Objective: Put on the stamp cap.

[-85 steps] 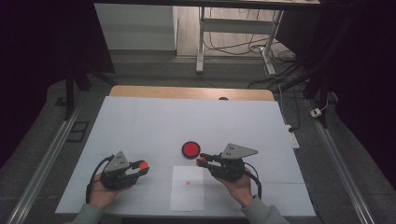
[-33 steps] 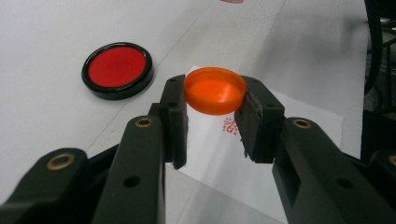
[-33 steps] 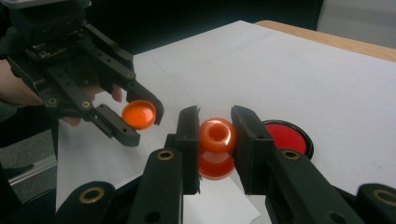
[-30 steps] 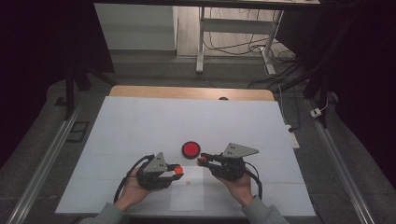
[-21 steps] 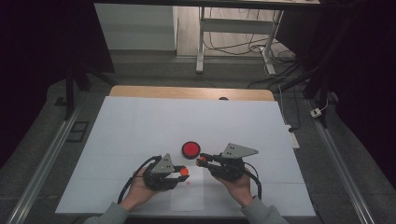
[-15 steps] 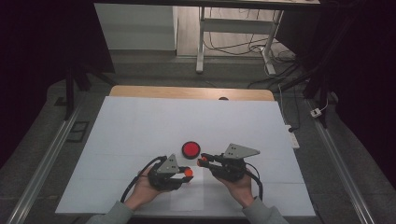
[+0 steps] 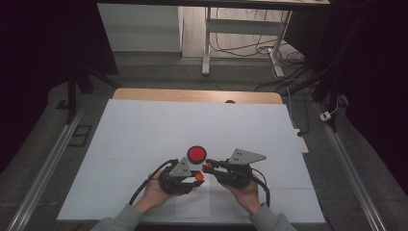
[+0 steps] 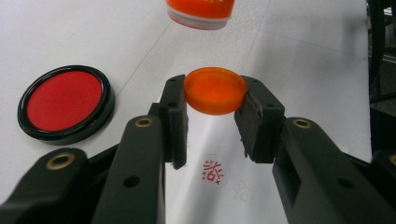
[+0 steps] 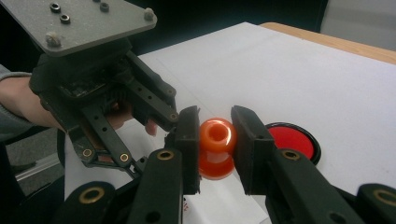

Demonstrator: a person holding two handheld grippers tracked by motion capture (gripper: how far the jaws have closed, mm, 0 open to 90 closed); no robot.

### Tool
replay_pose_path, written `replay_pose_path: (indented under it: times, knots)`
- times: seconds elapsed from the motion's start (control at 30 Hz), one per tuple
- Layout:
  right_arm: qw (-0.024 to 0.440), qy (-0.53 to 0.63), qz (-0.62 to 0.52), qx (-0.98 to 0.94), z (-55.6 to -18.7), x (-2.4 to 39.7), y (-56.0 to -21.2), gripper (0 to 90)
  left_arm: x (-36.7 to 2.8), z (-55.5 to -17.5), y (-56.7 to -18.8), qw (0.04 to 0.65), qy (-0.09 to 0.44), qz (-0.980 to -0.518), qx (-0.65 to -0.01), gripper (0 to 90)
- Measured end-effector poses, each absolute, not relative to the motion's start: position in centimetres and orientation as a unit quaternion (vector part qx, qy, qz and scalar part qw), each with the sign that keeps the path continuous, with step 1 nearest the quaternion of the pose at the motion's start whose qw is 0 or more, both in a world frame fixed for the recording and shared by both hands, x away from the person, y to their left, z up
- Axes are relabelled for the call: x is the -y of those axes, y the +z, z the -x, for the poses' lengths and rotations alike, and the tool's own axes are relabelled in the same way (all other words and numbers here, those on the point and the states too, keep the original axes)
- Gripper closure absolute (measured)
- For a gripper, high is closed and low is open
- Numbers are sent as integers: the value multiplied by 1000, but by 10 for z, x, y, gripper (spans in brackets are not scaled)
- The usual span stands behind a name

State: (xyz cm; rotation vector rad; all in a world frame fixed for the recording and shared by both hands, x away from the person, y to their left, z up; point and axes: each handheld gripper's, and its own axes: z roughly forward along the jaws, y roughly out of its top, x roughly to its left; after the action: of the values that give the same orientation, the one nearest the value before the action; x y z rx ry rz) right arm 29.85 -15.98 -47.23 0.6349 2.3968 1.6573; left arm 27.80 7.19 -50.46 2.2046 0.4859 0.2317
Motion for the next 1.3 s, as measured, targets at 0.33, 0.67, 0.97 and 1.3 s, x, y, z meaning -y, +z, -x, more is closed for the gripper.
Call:
replay_pose_path:
  times: [0.33,0.67,0.97,1.3]
  knots:
    - [69,552,-204,-806,-296,153,-475,721,-72,-278,-505,423,94,-879,-196,649]
    - [63,548,-197,-810,-294,149,-477,720,-73,-277,-504,423,98,-879,-196,649]
    - [58,546,-195,-813,-294,147,-480,720,-73,-277,-504,423,103,-879,-196,649]
    - [58,545,-195,-813,-293,146,-481,720,-72,-276,-504,425,105,-878,-194,650]
